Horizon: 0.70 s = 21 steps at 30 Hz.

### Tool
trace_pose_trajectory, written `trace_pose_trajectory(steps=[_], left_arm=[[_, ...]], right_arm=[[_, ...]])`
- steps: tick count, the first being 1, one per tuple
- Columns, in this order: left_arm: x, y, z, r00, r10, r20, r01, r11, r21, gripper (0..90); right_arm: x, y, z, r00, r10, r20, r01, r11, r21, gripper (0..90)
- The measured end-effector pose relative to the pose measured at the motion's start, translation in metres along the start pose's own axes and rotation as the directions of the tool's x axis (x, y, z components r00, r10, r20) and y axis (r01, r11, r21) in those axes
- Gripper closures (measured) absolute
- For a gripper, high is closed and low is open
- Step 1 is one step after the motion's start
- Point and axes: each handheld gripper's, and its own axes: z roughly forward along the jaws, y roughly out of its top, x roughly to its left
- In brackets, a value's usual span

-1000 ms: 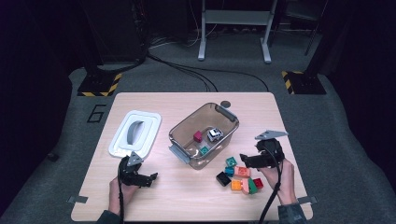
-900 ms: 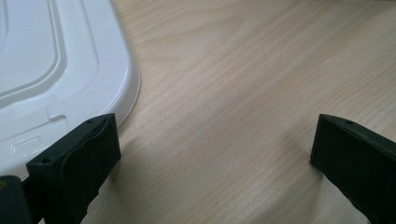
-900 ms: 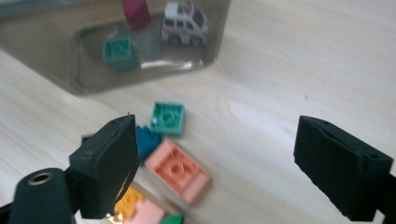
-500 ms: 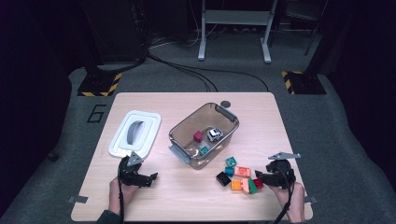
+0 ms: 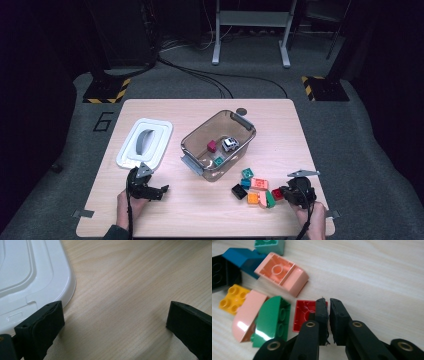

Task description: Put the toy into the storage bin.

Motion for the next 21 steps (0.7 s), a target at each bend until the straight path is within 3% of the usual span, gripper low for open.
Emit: trace_pose_trajectory(steps=[11,14,15,16,19,21], left_arm=[[0.0,0.0,0.0,1.0,0.001,0.0,-0.001,1.0,0.0,1.2],[0.0,0.0,0.0,1.0,-0.001,0.0,0.001,1.0,0.0,1.3],[0.0,0.0,0.0,1.0,0.0,0.0,0.0,1.0,0.0,1.3],[0.0,0.0,0.0,1.0,-0.001,-0.001,0.001,1.0,0.0,1.2],[0.0,0.0,0.0,1.0,0.001,0.0,-0.001,1.0,0.001,1.2],[0.0,0.0,0.0,1.0,-0.001,0.0,0.001,1.0,0.0,1.3]], right_arm=[[-0.021,0.024,0.018,0.9981,0.017,0.06,-0.013,0.998,-0.058,85.6],[-0.024,0.028,0.02,0.9981,0.032,0.052,-0.027,0.995,-0.098,74.7],[-0.023,0.028,0.018,0.9978,0.051,0.042,-0.045,0.992,-0.116,66.0],[-0.023,0.028,0.016,0.9985,0.039,0.038,-0.033,0.991,-0.13,61.8],[-0.018,0.024,0.014,0.9989,0.044,0.02,-0.041,0.991,-0.126,44.0],[-0.014,0.02,0.014,0.9998,0.018,0.005,-0.018,0.992,-0.124,35.8]])
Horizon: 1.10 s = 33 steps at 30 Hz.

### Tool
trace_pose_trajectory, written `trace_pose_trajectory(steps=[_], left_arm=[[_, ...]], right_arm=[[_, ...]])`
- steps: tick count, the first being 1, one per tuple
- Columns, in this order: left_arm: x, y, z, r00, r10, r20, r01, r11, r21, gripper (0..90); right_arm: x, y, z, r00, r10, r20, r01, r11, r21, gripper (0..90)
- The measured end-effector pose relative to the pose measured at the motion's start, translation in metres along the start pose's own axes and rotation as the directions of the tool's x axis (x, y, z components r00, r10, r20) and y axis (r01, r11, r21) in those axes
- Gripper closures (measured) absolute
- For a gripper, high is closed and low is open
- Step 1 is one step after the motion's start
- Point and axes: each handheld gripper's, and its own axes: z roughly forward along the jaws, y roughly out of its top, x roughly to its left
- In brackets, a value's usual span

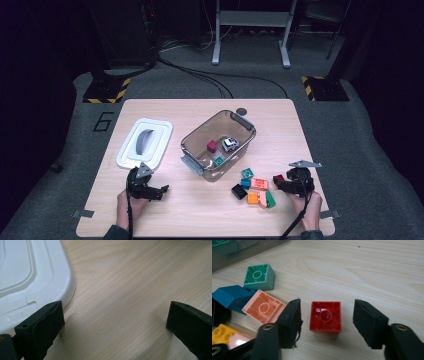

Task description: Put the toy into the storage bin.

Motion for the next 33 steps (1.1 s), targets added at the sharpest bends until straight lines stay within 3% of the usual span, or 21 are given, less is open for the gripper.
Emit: trace_pose_trajectory(steps=[2,3,9,12,19,26,33], left_arm=[[0.0,0.0,0.0,1.0,0.0,-0.001,0.0,1.0,0.0,1.3],[0.0,0.0,0.0,1.0,0.0,0.0,0.0,1.0,0.0,1.3],[0.0,0.0,0.0,1.0,-0.001,0.0,0.001,1.0,0.0,1.3],[0.0,0.0,0.0,1.0,-0.001,0.0,0.001,1.0,0.0,1.3],[0.0,0.0,0.0,1.0,0.0,-0.001,0.0,1.0,-0.001,1.4],[0.0,0.0,0.0,1.0,-0.001,-0.001,0.001,1.0,-0.001,1.4],[0.0,0.0,0.0,1.0,0.0,0.0,0.0,1.0,0.0,1.4]], right_arm=[[0.004,-0.002,0.001,1.0,0.003,-0.003,-0.003,1.0,0.009,30.6],[0.005,-0.004,0.002,1.0,0.001,0.0,-0.001,1.0,0.013,32.4],[0.006,-0.008,0.01,0.9996,-0.008,0.028,0.007,0.999,0.036,46.4],[0.007,-0.008,0.011,0.999,-0.008,0.043,0.006,0.999,0.05,57.5],[0.003,-0.006,0.01,0.9991,-0.023,0.037,0.022,0.999,0.036,58.7],[0.006,0.006,0.0,0.9999,-0.005,0.017,0.005,1.0,0.004,58.7],[0.008,0.018,-0.005,0.9997,-0.024,0.004,0.025,1.0,-0.015,58.8]])
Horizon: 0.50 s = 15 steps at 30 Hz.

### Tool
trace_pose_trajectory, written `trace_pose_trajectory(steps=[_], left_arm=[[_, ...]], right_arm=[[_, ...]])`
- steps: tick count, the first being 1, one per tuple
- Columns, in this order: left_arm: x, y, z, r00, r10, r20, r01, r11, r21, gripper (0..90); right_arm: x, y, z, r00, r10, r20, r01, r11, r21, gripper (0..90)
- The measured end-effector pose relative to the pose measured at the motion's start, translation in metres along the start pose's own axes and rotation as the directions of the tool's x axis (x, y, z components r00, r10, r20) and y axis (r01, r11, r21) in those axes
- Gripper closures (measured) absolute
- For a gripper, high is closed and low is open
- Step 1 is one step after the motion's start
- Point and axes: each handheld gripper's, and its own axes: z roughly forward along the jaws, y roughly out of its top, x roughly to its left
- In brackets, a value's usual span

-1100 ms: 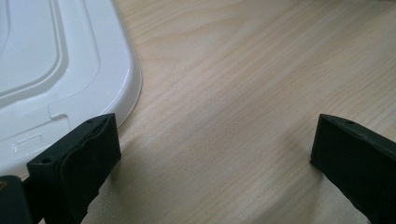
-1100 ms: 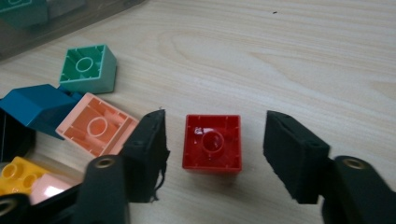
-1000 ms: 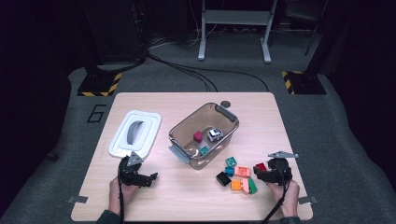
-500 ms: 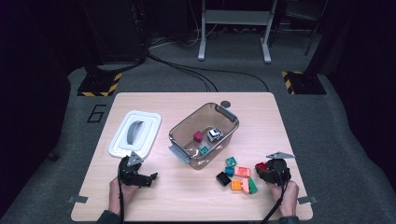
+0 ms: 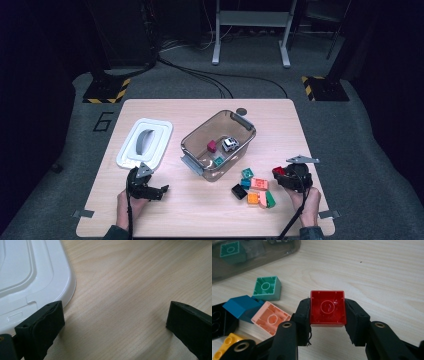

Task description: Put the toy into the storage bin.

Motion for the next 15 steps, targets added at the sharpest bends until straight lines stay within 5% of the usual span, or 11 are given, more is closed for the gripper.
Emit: trace_pose_trajectory(steps=[15], left_arm=[[0.0,0.0,0.0,1.0,-0.002,0.0,0.002,1.0,-0.001,1.4]], right_arm=[[0.013,0.032,-0.008,0.9978,-0.064,-0.018,0.063,0.998,-0.027,58.8]])
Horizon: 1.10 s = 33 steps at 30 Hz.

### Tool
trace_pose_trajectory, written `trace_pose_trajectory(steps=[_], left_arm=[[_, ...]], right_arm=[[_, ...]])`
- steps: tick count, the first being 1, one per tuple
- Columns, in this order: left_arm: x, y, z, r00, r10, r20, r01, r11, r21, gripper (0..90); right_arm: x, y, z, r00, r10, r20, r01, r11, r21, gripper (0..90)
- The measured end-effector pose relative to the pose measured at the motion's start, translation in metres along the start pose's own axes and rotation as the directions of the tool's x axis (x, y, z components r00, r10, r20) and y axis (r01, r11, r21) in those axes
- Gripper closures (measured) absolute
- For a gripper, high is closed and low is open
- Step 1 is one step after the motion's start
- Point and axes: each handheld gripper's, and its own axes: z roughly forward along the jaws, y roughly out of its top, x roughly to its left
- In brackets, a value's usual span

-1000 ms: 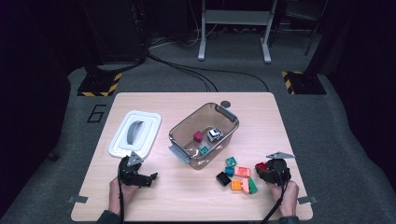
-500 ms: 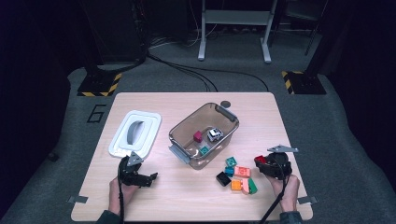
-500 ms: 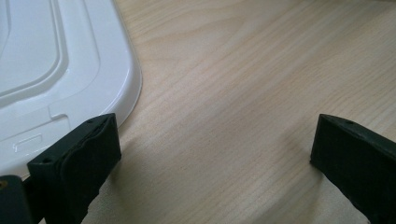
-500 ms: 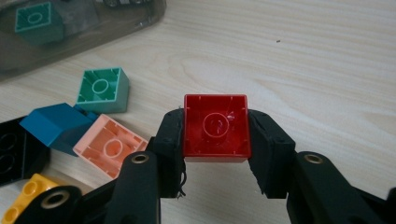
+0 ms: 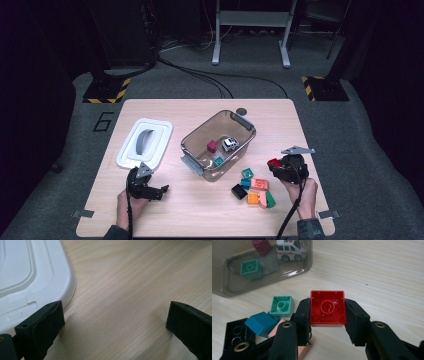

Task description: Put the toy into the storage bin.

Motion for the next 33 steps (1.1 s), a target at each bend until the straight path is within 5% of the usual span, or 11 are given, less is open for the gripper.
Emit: trace_pose_trajectory(steps=[33], left_arm=[[0.0,0.0,0.0,1.0,0.003,-0.003,-0.003,1.0,-0.001,1.6]], right_arm=[[0.014,0.049,-0.014,0.9974,-0.054,-0.047,0.053,0.998,-0.035,58.8]])
